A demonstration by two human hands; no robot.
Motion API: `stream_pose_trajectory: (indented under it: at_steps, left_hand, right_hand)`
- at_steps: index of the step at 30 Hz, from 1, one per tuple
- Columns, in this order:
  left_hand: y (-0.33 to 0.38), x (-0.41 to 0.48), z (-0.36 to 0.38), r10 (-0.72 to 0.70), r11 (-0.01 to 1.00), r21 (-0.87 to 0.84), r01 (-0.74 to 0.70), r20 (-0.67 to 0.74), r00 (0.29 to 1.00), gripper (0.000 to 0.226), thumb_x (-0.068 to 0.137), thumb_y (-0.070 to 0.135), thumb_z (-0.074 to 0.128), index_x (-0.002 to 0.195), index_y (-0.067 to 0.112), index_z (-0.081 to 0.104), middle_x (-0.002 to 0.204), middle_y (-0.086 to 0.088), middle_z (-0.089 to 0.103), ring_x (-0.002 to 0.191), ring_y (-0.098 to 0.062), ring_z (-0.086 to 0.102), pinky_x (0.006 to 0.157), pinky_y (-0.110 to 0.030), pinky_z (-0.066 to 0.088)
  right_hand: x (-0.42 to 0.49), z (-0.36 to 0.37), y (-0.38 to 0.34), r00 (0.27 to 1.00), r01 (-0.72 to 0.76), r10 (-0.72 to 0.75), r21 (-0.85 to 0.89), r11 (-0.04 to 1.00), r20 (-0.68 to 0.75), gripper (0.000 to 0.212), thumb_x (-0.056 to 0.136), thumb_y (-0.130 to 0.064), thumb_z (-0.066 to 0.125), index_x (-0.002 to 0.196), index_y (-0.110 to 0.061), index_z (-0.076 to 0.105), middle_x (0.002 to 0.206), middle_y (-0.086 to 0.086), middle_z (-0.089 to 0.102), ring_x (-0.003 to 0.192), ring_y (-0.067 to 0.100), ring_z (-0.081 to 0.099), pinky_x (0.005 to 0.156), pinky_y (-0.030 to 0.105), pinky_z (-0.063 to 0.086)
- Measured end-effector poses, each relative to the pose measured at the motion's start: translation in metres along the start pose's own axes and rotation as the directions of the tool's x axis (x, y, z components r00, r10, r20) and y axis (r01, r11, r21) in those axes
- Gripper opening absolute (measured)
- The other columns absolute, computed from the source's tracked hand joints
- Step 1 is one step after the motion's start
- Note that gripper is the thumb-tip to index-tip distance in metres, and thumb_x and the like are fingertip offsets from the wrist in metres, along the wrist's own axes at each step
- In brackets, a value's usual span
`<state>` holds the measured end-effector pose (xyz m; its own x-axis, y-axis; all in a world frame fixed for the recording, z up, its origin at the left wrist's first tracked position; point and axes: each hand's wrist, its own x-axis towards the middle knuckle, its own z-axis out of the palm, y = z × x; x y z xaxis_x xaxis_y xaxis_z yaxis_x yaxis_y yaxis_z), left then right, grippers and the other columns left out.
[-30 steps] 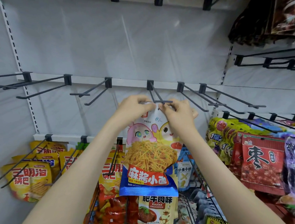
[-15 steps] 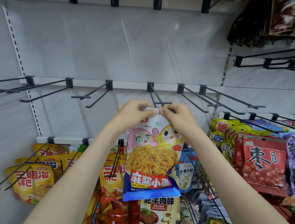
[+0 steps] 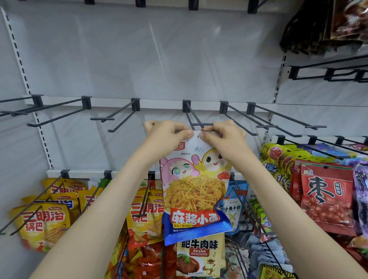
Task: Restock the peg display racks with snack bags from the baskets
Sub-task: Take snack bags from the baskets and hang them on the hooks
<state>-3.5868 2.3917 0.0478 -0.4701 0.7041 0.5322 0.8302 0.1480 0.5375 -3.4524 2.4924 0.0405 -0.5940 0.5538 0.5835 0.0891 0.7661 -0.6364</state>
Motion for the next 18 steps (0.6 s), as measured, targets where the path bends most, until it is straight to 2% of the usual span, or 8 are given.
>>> stream_pose_trajectory:
  at_steps: [2,4,6,8,10,13,14,18]
  left_hand:
    - [0.0,0.0,-0.003,0.019,0.998,0.066,-0.018,-0.017,1.0,0.019,0.095,0.041,0.054,0.091,0.031,0.07,0.077,0.007,0.066,0.088,0.007,0.035,0.074,-0.027,0.011]
    - [0.001,-0.001,-0.004,0.034,0.991,0.131,-0.03,-0.025,0.999,0.018,0.094,0.043,0.055,0.092,0.031,0.068,0.08,0.007,0.068,0.092,-0.001,0.041,0.083,-0.027,0.012]
    - [0.0,-0.002,-0.006,0.078,0.965,0.251,-0.068,-0.029,0.997,0.019,0.091,0.049,0.056,0.092,0.032,0.064,0.073,0.01,0.064,0.093,-0.005,0.047,0.091,-0.029,0.01]
    - [0.002,-0.004,-0.007,0.109,0.937,0.337,-0.096,-0.022,0.994,0.024,0.09,0.052,0.055,0.093,0.029,0.063,0.077,0.009,0.067,0.088,-0.003,0.043,0.088,-0.029,0.011]
    - [0.004,-0.004,-0.008,0.098,0.941,0.326,-0.087,-0.019,0.995,0.027,0.091,0.05,0.055,0.093,0.025,0.065,0.081,0.004,0.07,0.074,0.0,0.031,0.082,-0.028,0.014]
    - [0.009,-0.005,-0.01,0.079,0.961,0.269,-0.069,-0.026,0.997,0.024,0.093,0.045,0.054,0.095,0.025,0.068,0.078,-0.001,0.071,0.074,-0.002,0.031,0.085,-0.032,0.021]
    - [0.01,-0.005,-0.011,0.077,0.966,0.25,-0.069,-0.022,0.997,0.023,0.094,0.044,0.054,0.096,0.026,0.068,0.075,0.0,0.07,0.072,0.002,0.027,0.086,-0.032,0.021]
    - [0.015,-0.004,-0.012,0.069,0.978,0.199,-0.064,-0.015,0.998,0.013,0.094,0.045,0.054,0.089,0.035,0.061,0.056,0.012,0.05,0.069,0.011,0.017,0.082,-0.03,0.02]
  right_hand:
    - [0.001,-0.001,-0.001,1.0,-0.003,0.002,-0.048,0.999,-0.02,0.015,0.09,-0.026,0.065,0.098,-0.014,0.071,0.075,-0.022,0.04,0.088,-0.005,0.035,0.105,0.045,0.03]
    - [0.002,0.0,-0.002,0.999,0.008,-0.01,-0.067,0.998,-0.034,0.017,0.089,-0.025,0.065,0.097,-0.011,0.071,0.074,-0.023,0.04,0.092,0.002,0.034,0.105,0.044,0.03]
    - [0.002,0.001,-0.004,0.999,0.004,-0.006,-0.049,0.999,-0.044,0.017,0.089,-0.024,0.065,0.094,-0.009,0.07,0.073,-0.022,0.039,0.095,0.007,0.037,0.104,0.043,0.03]
    - [0.001,0.003,-0.007,0.998,0.015,-0.017,-0.039,0.999,-0.055,0.015,0.088,-0.024,0.066,0.092,-0.009,0.07,0.073,-0.023,0.04,0.098,0.012,0.042,0.103,0.043,0.03]
    - [0.001,0.004,-0.009,0.998,0.013,-0.016,-0.046,0.999,-0.056,0.015,0.089,-0.024,0.066,0.094,-0.011,0.07,0.074,-0.023,0.039,0.099,0.012,0.041,0.104,0.045,0.03]
    - [0.002,0.006,-0.005,0.998,0.032,-0.034,-0.04,0.999,-0.045,0.008,0.09,-0.022,0.064,0.089,-0.017,0.07,0.074,-0.021,0.045,0.102,0.015,0.044,0.101,0.049,0.033]
    - [0.002,0.006,-0.003,0.998,0.047,-0.049,-0.043,0.998,-0.04,0.007,0.091,-0.021,0.063,0.085,-0.019,0.068,0.073,-0.021,0.048,0.103,0.016,0.044,0.1,0.05,0.034]
    - [0.004,0.004,0.004,0.995,0.086,-0.091,-0.096,0.992,-0.042,0.021,0.093,-0.02,0.058,0.073,-0.013,0.06,0.069,-0.013,0.051,0.096,0.018,0.04,0.093,0.049,0.036]
